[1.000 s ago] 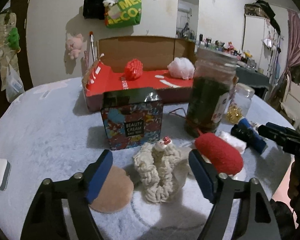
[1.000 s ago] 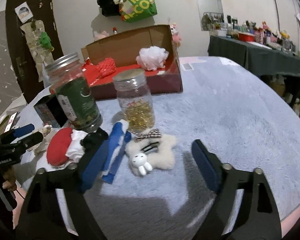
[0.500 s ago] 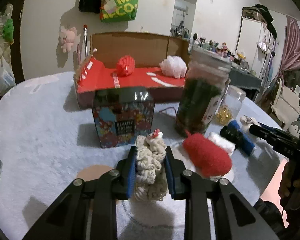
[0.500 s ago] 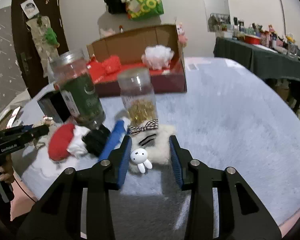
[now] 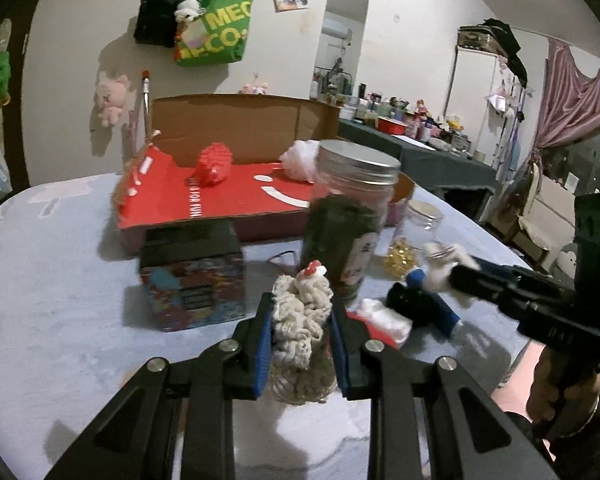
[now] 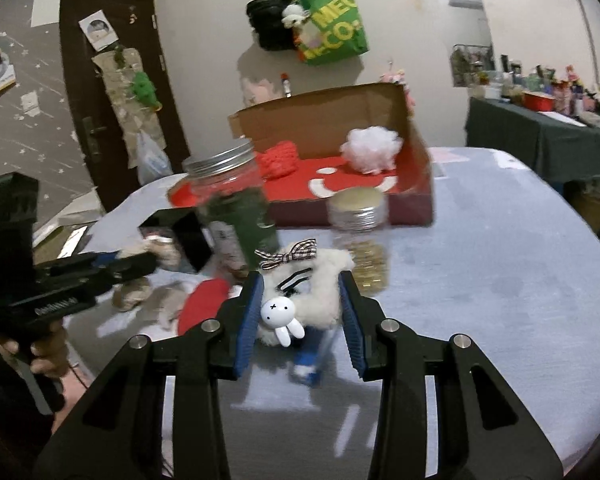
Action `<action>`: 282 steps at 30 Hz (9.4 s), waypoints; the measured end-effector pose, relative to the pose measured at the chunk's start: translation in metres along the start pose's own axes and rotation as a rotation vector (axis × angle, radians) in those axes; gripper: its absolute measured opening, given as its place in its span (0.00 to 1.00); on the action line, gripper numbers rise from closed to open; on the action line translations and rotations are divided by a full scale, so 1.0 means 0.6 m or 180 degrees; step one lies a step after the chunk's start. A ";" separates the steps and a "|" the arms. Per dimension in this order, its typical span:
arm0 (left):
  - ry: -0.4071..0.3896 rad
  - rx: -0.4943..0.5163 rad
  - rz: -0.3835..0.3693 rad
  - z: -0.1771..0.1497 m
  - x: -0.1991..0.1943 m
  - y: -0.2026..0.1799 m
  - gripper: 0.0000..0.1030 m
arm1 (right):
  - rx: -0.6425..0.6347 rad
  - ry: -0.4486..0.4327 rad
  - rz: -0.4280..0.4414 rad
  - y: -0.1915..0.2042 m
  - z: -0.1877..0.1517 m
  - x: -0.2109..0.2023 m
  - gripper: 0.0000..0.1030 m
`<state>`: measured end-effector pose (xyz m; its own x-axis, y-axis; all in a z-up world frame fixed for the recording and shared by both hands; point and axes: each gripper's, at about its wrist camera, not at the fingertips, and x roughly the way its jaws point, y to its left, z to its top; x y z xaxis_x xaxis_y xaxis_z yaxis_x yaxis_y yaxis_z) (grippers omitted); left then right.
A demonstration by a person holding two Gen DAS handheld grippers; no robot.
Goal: Organize soft objects
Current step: 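Carry the bunny keychain and rope toy over the cardboard box with both tools, then open both tools to drop the bunny and rope toy into the box, then move both tools back over the remaining items on the table, then grasp the blue cylinder with the right tool while the left tool grasps the beige round pad, then carry the blue cylinder and beige pad over the cardboard box with both tools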
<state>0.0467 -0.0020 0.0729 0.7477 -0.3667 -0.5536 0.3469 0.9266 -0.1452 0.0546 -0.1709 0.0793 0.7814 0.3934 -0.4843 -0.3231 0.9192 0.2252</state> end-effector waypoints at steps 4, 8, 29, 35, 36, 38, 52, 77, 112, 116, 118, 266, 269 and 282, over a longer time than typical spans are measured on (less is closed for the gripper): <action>0.0037 -0.0005 -0.0082 -0.001 0.015 -0.012 0.26 | -0.0044 0.0045 0.0097 0.019 -0.002 0.015 0.35; 0.0069 -0.0008 -0.0112 0.000 0.024 -0.016 0.26 | -0.0055 0.0073 0.0135 0.026 -0.002 0.024 0.35; 0.0073 -0.0210 0.0240 -0.006 -0.020 0.060 0.26 | 0.0160 0.0173 0.0007 -0.031 -0.002 0.007 0.35; 0.0102 -0.0279 0.0371 -0.012 -0.035 0.095 0.26 | 0.0232 0.0214 -0.0094 -0.059 -0.005 -0.002 0.35; 0.0112 -0.0298 0.0392 -0.014 -0.037 0.103 0.26 | 0.0242 0.0227 -0.0109 -0.064 -0.006 -0.003 0.35; 0.0119 -0.0332 0.0431 -0.015 -0.041 0.117 0.26 | 0.0252 0.0249 -0.0129 -0.072 -0.005 -0.003 0.35; 0.0165 -0.0271 0.0502 -0.003 -0.028 0.191 0.26 | 0.0161 0.0419 -0.0203 -0.127 0.011 0.015 0.35; 0.0294 0.0282 0.0327 0.099 0.045 0.214 0.26 | -0.0808 0.0506 -0.0339 -0.138 0.115 0.092 0.35; 0.1374 0.0384 0.0949 0.258 0.341 0.193 0.28 | -0.0692 0.1833 -0.0684 -0.130 0.259 0.427 0.37; 0.1425 0.0369 0.1020 0.250 0.353 0.203 0.31 | -0.0724 0.1819 -0.0677 -0.128 0.260 0.431 0.38; 0.1420 0.0376 0.1036 0.248 0.354 0.205 0.32 | -0.0768 0.1808 -0.0686 -0.127 0.259 0.431 0.38; 0.0197 -0.0403 0.1033 -0.080 -0.003 0.127 0.60 | 0.0178 0.0096 -0.0635 -0.029 -0.064 0.041 0.44; 0.0179 -0.0361 0.0974 -0.079 -0.007 0.119 0.38 | 0.0243 0.0108 -0.0450 -0.033 -0.064 0.038 0.23; 0.0018 -0.0301 0.0368 -0.046 -0.016 0.045 0.10 | 0.0113 -0.0198 -0.0131 -0.003 -0.037 -0.007 0.19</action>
<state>0.0333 0.0289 0.0520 0.7763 -0.2568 -0.5757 0.2034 0.9665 -0.1567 0.0405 -0.1738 0.0623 0.8257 0.3522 -0.4407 -0.2718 0.9329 0.2365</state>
